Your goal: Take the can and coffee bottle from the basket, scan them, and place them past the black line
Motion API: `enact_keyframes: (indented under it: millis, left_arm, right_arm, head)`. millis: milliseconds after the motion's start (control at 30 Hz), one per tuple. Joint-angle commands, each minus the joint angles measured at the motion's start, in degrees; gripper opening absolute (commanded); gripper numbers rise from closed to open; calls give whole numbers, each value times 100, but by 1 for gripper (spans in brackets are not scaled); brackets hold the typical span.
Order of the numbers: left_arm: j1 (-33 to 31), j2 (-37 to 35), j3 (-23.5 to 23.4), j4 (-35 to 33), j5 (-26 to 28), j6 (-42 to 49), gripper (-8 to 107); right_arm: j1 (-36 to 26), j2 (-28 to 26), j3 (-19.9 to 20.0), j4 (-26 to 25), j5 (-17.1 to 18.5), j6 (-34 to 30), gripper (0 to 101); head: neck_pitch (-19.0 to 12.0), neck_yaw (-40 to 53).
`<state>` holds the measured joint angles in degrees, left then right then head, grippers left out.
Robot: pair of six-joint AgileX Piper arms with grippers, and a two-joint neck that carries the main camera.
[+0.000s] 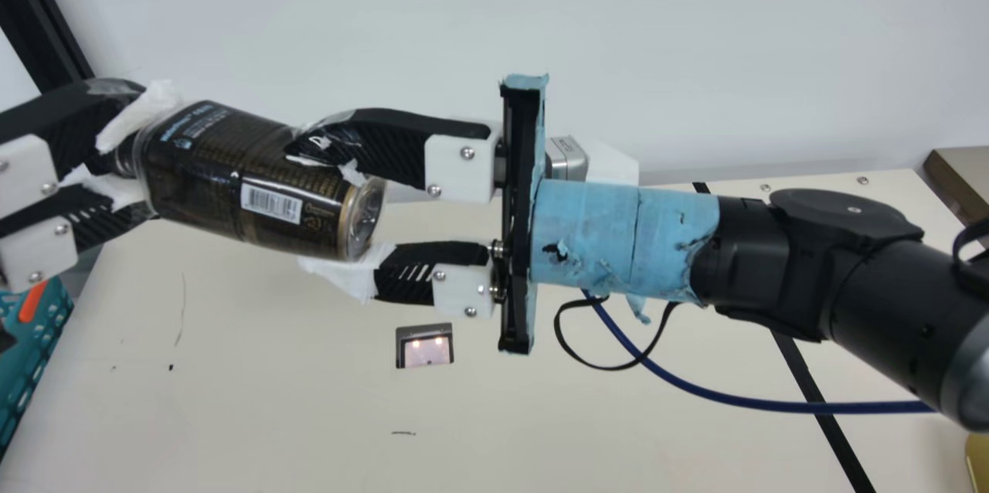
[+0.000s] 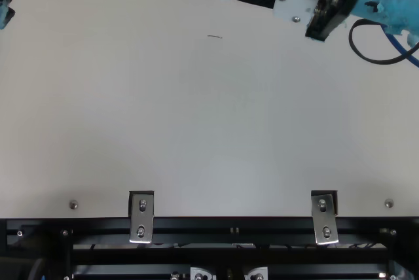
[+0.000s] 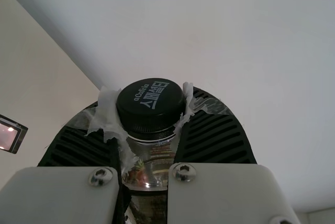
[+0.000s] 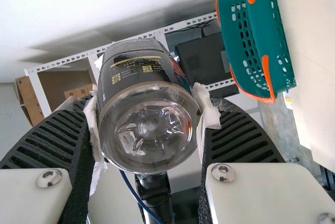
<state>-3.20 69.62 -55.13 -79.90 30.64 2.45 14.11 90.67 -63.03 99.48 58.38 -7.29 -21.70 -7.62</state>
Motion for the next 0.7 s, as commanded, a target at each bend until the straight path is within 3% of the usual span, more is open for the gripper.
enact_keyframes:
  millis: [0,33,667]
  left_arm:
    - [0,0,0,0,0,0,50]
    - [0,0,0,0,0,0,90]
    - [23,3,-12,77,70,-21,90]
  right_arm:
    - [0,0,0,0,0,0,0]
    - [0,0,0,0,0,0,0]
    - [0,0,0,-67,-5,0,0]
  head:
    - [-43,-3]
    - [-43,-3]
    - [-43,-3]
